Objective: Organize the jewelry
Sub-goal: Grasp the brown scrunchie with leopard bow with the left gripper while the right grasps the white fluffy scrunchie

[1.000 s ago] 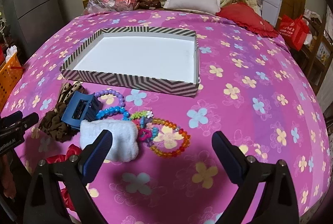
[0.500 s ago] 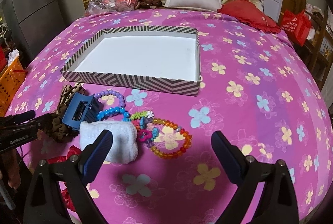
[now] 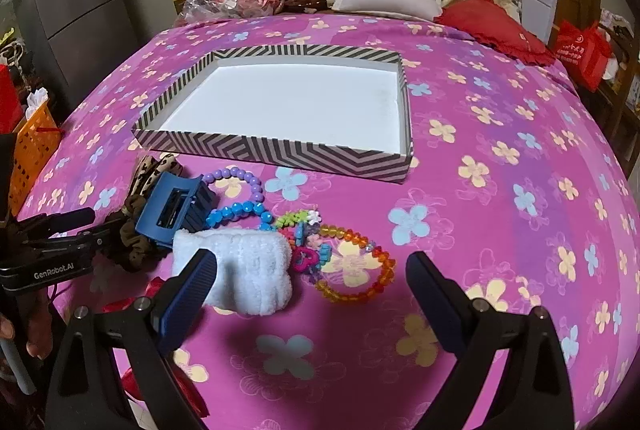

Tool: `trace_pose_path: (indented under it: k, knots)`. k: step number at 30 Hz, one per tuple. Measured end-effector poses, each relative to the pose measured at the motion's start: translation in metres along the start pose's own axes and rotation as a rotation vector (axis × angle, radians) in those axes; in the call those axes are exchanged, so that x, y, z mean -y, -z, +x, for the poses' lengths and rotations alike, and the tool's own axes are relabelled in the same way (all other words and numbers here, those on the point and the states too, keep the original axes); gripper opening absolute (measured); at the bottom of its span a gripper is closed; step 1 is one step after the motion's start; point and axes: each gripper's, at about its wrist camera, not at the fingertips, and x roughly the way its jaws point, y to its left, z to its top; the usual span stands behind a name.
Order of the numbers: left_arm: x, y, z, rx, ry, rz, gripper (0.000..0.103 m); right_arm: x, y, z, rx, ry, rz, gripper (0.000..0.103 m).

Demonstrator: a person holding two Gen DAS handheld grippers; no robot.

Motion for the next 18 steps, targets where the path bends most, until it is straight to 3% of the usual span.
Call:
trace_pose_path:
  k: [7, 18]
  knots:
    - [-0.002, -0.004, 0.007, -0.013, 0.027, -0.007, 0.052, 0.0, 0.0, 0.0, -0.001, -0.006, 0.004, 0.098]
    - [0.009, -0.002, 0.012, -0.029, -0.008, 0.037, 0.05, -0.004, -0.001, 0.004, -0.01, -0.013, -0.006, 0.098]
